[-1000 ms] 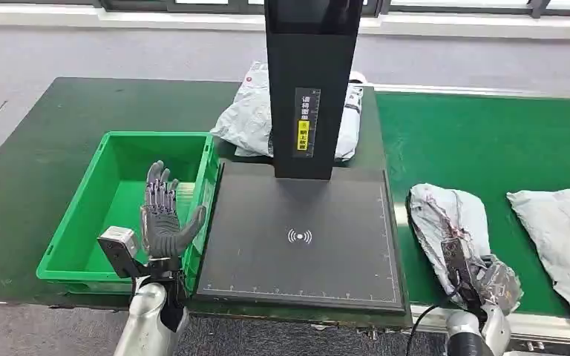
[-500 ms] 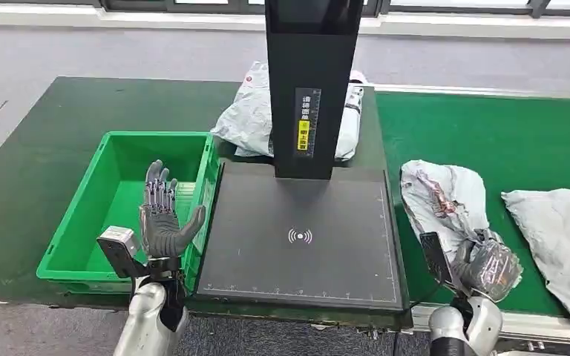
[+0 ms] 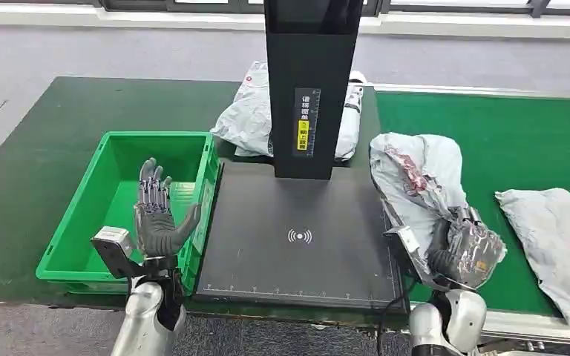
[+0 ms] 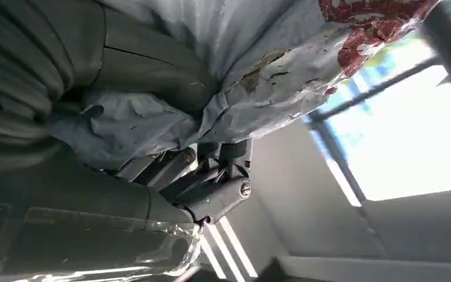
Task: Moved the parcel from conveyor to table for the left to box.
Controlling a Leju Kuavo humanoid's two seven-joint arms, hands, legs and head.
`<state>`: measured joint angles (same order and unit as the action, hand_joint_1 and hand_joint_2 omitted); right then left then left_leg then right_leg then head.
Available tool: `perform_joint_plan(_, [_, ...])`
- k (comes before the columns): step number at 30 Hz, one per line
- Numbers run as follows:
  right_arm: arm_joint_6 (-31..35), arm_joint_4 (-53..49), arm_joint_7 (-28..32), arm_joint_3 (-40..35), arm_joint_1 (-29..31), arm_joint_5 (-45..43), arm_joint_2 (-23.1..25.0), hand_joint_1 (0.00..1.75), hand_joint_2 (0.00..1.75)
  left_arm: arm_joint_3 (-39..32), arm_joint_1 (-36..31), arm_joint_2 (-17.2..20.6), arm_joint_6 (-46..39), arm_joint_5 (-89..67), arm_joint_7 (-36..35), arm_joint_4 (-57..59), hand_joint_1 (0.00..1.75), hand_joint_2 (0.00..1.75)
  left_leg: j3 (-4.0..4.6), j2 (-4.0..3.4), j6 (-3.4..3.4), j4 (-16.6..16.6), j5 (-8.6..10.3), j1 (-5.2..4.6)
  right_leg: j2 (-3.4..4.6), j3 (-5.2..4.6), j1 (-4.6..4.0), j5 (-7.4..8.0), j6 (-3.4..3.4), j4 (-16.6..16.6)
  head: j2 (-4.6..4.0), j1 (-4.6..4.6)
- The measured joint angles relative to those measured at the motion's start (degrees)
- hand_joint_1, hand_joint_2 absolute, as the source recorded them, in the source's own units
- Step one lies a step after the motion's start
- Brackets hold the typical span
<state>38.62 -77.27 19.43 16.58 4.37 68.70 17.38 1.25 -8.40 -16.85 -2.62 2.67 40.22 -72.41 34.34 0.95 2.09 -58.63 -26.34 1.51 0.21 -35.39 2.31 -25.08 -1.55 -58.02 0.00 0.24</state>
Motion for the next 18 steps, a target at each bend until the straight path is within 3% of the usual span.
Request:
perform_joint_plan(10, [-14.37, -4.02, 2.01, -16.68, -2.66, -6.66, -0.52, 1.75, 1.75, -0.52, 0.15, 0.0, 0.74, -0.66, 0.0, -0.7, 0.0, 1.75, -0.02, -0.01, 0.01, 0.01, 0.01, 0.01, 0.02, -0.04, -0.01, 0.0, 0.01, 0.0, 0.0, -0.02])
perform_joint_plan(18, [-25.38, -3.16, 3.02, -22.09, -3.41, -12.79, -0.96, 1.75, 1.75, -0.55, -0.2, 0.02, 2.14, -1.57, 0.0, 0.85, 0.0, 1.75, -0.03, -0.02, 0.01, 0.0, 0.0, 0.0, 0.04, -0.05, 0.0, 0.0, 0.01, 0.0, 0.0, 0.0])
